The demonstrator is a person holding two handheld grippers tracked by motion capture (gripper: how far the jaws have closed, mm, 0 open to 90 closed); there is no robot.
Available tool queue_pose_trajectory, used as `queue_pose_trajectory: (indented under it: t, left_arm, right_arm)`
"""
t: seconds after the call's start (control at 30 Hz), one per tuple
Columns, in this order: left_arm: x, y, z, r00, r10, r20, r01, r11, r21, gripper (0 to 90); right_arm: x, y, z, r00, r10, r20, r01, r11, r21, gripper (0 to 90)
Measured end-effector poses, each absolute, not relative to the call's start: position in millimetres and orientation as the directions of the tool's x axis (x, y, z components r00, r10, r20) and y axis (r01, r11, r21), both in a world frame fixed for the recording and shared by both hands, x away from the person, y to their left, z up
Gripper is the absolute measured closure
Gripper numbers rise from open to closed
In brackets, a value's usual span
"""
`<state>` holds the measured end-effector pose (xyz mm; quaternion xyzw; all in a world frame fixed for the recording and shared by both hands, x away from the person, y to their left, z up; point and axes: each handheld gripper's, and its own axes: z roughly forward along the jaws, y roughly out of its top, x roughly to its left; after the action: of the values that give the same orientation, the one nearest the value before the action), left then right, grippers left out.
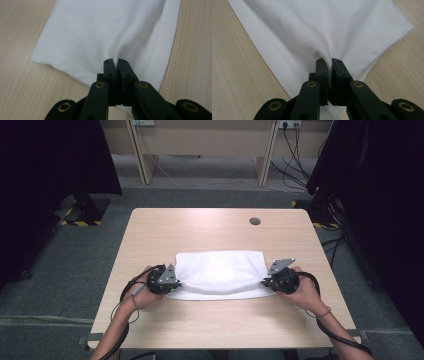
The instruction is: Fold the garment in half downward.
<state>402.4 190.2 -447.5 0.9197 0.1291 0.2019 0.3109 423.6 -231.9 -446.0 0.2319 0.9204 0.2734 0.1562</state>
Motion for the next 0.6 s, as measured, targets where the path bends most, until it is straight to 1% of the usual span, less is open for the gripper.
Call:
queue_pose_trajectory:
  t: [0.1,0.13,0.17,0.3,0.37,0.4,0.43,0.47,0.5,0.53,0.57,0.6]
  left_arm:
    - [399.5,191.3,-439.1,0.88,0.368,0.301,0.097,-0.759,0.643,85.2]
    - [399.5,191.3,-439.1,0.88,0.368,0.301,0.097,-0.759,0.643,85.2]
    - [397.1,192.3,-433.7,0.876,0.372,0.306,0.092,-0.753,0.652,85.2]
    - [395.0,193.5,-433.8,0.88,0.369,0.3,0.095,-0.754,0.65,85.0]
    - [392.2,192.8,-439.4,0.89,0.355,0.286,0.098,-0.761,0.642,84.6]
    - [392.2,192.8,-439.4,0.89,0.355,0.286,0.098,-0.761,0.642,84.6]
    - [389.1,192.5,-446.7,0.905,0.338,0.259,0.105,-0.767,0.633,84.6]
    - [389.1,192.5,-446.7,0.905,0.338,0.259,0.105,-0.767,0.633,83.1]
    - [387.0,194.1,-452.1,0.916,0.33,0.229,0.12,-0.768,0.629,83.1]
    - [387.0,194.1,-452.1,0.916,0.33,0.229,0.12,-0.768,0.629,77.6]
    - [387.0,194.1,-452.1,0.916,0.33,0.229,0.12,-0.768,0.629,77.6]
    - [385.5,198.2,-450.2,0.914,0.347,0.21,0.137,-0.751,0.645,77.6]
  right_arm:
    - [421.5,-232.7,-441.6,-0.844,0.512,-0.156,0.336,0.734,0.59,84.8]
    - [417.8,-233.6,-433.8,-0.845,0.51,-0.163,0.322,0.728,0.605,84.8]
    - [417.8,-233.6,-433.8,-0.845,0.51,-0.163,0.322,0.728,0.605,84.8]
    - [411.9,-236.1,-431.7,-0.852,0.5,-0.156,0.316,0.729,0.608,84.8]
    - [411.9,-236.1,-431.7,-0.852,0.5,-0.156,0.316,0.729,0.608,84.8]
    - [409.4,-237.2,-437.5,-0.858,0.493,-0.146,0.321,0.735,0.597,84.8]
    - [409.4,-237.2,-437.5,-0.858,0.493,-0.146,0.321,0.735,0.597,84.8]
    - [409.4,-237.2,-437.5,-0.858,0.493,-0.146,0.321,0.735,0.597,84.8]
    - [407.0,-237.5,-444.9,-0.869,0.475,-0.138,0.319,0.752,0.577,84.1]
    - [407.0,-237.5,-444.9,-0.869,0.475,-0.138,0.319,0.752,0.577,84.1]
    - [406.0,-239.2,-448.3,-0.88,0.459,-0.122,0.318,0.76,0.567,84.1]
    - [406.0,-239.2,-448.3,-0.88,0.459,-0.122,0.318,0.76,0.567,81.5]
